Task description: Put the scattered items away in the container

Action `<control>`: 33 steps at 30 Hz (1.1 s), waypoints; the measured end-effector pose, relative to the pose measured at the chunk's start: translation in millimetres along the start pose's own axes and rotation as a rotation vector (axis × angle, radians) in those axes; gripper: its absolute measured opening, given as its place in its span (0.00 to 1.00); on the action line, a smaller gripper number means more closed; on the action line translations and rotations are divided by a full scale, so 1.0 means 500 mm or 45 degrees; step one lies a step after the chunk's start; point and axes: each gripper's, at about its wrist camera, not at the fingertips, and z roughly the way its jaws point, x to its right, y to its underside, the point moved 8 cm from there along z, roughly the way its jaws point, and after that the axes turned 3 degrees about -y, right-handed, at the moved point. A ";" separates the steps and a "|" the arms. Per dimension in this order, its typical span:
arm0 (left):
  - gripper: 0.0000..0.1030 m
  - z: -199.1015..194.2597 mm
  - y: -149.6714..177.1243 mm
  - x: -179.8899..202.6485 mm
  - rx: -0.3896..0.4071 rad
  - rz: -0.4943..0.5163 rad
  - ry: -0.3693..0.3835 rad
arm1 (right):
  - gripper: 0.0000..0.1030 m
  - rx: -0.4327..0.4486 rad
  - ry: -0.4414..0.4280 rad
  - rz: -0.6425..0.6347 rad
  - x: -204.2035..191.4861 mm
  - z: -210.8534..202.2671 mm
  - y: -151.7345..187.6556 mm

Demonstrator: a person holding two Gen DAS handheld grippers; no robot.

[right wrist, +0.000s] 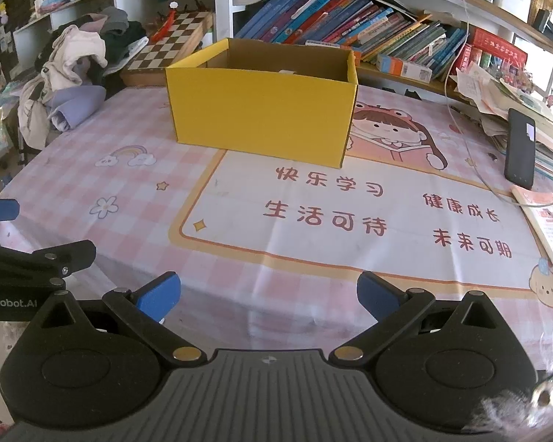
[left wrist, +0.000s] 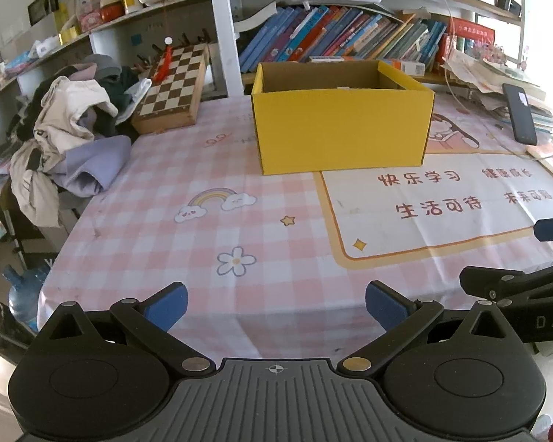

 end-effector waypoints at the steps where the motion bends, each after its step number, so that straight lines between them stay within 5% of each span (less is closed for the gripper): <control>1: 1.00 0.000 0.001 0.000 -0.002 0.000 0.000 | 1.00 -0.001 0.000 0.004 0.001 0.000 0.001; 33: 1.00 0.003 -0.011 0.014 0.009 0.007 0.016 | 1.00 -0.004 -0.002 0.026 0.017 -0.001 -0.001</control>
